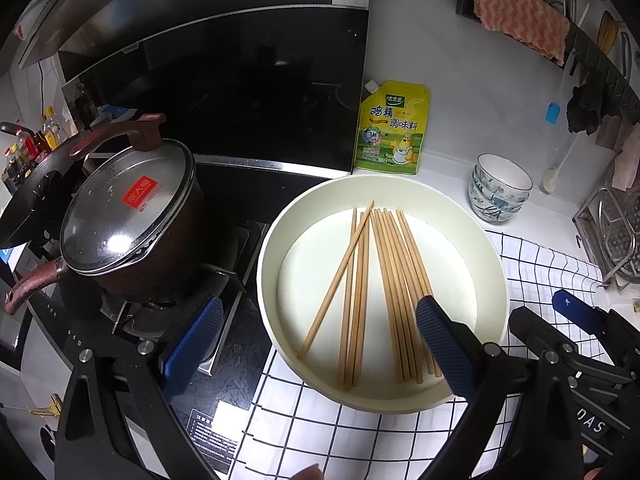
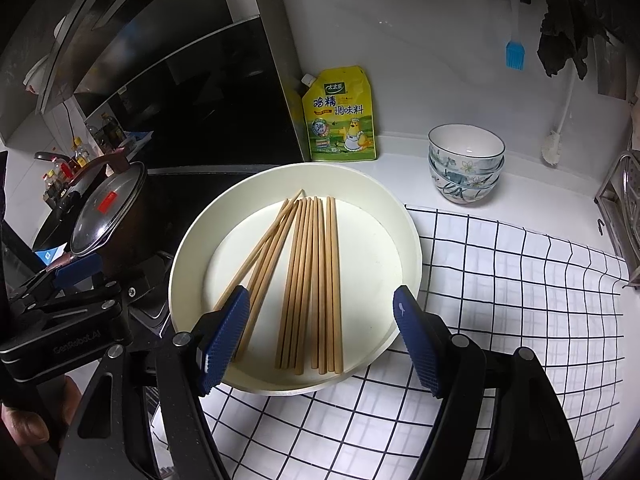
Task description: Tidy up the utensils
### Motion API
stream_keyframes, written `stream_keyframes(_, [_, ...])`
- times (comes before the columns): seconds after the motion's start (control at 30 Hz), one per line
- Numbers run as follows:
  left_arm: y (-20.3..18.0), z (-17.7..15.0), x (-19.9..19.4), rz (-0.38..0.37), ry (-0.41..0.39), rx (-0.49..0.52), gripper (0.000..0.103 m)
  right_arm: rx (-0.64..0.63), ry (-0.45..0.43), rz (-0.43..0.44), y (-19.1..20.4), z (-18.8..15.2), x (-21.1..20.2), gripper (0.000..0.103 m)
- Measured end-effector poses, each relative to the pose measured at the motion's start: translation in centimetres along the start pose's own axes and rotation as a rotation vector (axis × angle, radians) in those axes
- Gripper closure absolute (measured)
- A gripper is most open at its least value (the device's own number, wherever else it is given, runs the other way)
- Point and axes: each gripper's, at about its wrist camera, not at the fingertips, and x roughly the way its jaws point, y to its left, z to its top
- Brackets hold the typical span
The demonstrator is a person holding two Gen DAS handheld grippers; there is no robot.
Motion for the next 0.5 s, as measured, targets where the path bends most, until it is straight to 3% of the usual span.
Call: stream_keyframes(0.5, [0.07,-0.15,-0.16,-0.008,0.0,-0.002,0.007,-0.004,0.0,-0.001,0.05,-0.03,-0.12,0.032])
